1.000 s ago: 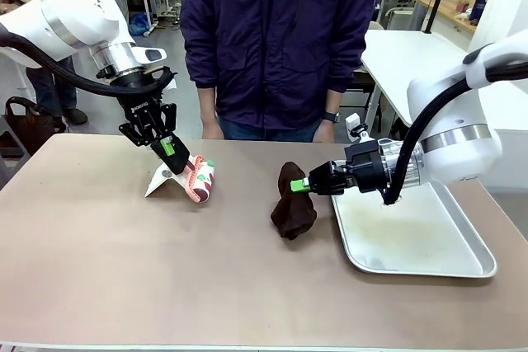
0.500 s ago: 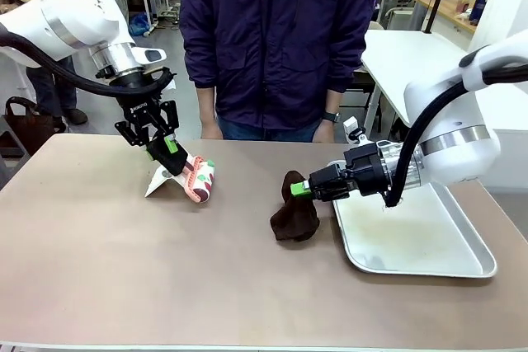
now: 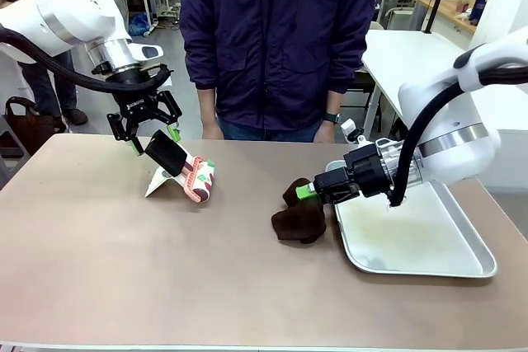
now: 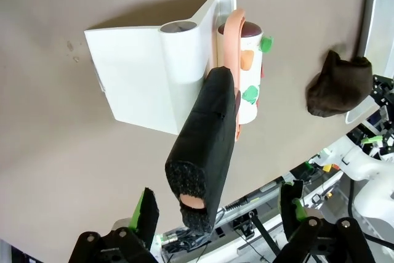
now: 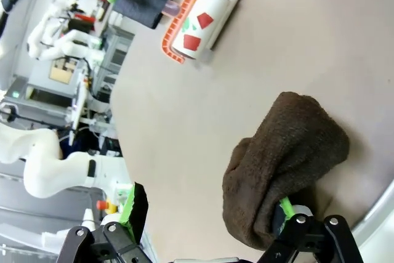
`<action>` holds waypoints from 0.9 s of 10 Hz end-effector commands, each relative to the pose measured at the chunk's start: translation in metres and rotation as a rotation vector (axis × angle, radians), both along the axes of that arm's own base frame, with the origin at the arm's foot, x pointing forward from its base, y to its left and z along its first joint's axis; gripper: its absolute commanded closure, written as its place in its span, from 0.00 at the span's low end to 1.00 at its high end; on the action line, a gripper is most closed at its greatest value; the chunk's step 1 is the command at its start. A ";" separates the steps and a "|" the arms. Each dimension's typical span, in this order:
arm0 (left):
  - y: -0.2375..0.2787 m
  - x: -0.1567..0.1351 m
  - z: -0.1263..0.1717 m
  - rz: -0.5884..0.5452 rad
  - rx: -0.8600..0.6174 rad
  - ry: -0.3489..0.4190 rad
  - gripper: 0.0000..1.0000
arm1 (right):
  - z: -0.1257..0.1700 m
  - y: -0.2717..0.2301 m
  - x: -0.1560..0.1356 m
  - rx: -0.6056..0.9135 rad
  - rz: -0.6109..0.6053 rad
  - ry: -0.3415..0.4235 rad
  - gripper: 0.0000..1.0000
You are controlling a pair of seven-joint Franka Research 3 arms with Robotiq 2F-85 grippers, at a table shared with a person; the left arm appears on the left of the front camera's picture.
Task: Clean the surface of the table.
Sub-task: Return the Lint Roller and towel to their original positions.
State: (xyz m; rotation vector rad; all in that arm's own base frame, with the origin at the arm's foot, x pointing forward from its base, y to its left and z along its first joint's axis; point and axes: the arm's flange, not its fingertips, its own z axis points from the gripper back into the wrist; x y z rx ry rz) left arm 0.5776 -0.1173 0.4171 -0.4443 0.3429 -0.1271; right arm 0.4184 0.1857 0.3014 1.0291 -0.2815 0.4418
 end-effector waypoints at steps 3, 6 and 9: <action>0.017 -0.022 0.020 0.030 0.034 -0.019 0.00 | 0.028 0.008 -0.002 -0.279 0.055 -0.200 0.00; 0.046 -0.053 0.043 0.045 -0.041 -0.073 0.00 | 0.046 -0.024 -0.007 -0.264 -0.009 -0.213 0.00; 0.087 -0.106 0.065 0.108 -0.182 -0.185 0.00 | 0.066 -0.077 -0.027 -0.175 -0.103 -0.153 0.00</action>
